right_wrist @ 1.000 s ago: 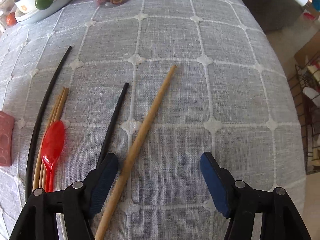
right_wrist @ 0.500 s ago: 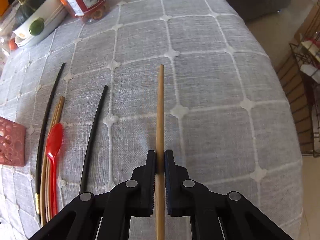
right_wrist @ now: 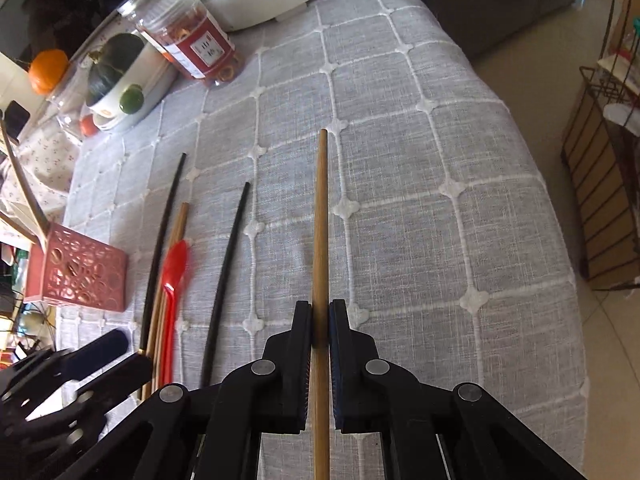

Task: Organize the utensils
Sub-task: 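Grasp a black chopstick with the left tool while the right tool lifts its wooden chopstick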

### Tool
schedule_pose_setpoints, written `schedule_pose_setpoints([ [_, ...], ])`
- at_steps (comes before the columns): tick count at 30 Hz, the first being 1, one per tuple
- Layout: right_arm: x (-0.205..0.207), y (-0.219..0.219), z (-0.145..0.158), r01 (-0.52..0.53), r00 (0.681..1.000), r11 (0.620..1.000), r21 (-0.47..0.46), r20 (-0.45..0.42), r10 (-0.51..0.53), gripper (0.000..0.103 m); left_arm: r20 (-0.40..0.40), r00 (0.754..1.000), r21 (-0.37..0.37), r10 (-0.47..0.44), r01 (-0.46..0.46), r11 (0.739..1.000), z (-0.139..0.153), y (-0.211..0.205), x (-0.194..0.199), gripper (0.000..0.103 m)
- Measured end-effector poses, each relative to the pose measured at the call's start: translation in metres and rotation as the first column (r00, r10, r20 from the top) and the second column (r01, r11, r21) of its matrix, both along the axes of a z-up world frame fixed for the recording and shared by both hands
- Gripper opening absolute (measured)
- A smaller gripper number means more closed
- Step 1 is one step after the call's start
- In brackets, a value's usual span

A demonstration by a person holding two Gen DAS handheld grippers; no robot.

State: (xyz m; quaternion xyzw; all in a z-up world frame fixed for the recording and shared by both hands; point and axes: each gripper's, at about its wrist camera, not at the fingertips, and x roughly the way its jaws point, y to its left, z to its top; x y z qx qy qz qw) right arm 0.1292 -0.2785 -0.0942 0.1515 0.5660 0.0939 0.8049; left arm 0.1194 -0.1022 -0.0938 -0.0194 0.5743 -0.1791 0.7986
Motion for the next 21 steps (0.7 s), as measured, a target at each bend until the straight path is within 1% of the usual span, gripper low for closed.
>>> schedule_pose_setpoints([
  [1,0.001,-0.001,0.002,-0.004,1.0,1.0,0.004,0.005,0.004,0.005,-0.01,1.0,0.008,-0.002,0.002,1.0,-0.004,-0.006,0.007,0.027],
  [4,0.001,0.0,0.005,-0.02,1.0,1.0,0.007,0.017,0.02,0.005,-0.019,1.0,0.061,-0.009,0.01,0.998,-0.017,-0.024,0.027,0.023],
  [6,0.0,0.0,0.009,-0.033,0.999,0.999,0.012,0.024,0.033,0.005,-0.02,1.0,0.091,-0.007,0.009,0.996,-0.024,-0.031,0.037,0.018],
  [10,-0.005,-0.005,0.018,-0.057,0.997,0.998,0.018,0.057,0.056,0.005,-0.03,0.999,0.147,0.009,-0.005,0.989,-0.038,-0.037,0.055,0.016],
  [13,-0.007,-0.009,0.021,-0.064,0.996,0.997,0.03,0.06,0.062,0.005,-0.06,0.998,0.178,0.026,-0.015,0.984,-0.049,-0.036,0.064,0.016],
  [14,-0.007,-0.009,0.021,-0.067,0.996,0.997,0.03,0.061,0.065,0.005,-0.044,0.999,0.178,0.027,-0.019,0.984,-0.048,-0.037,0.065,0.016],
  [17,-0.008,-0.01,0.022,-0.067,0.996,0.997,0.033,0.062,0.065,0.005,-0.043,0.999,0.201,0.018,-0.009,0.98,-0.049,-0.039,0.067,0.015],
  [19,-0.008,-0.011,0.021,-0.061,0.996,0.998,0.033,0.062,0.059,0.005,-0.033,0.999,0.235,0.016,-0.007,0.972,-0.049,-0.041,0.067,0.006],
  [21,-0.008,-0.011,0.022,-0.054,0.997,0.998,0.033,0.063,0.052,0.005,-0.024,0.999,0.231,0.025,-0.019,0.973,-0.047,-0.038,0.064,0.005],
])
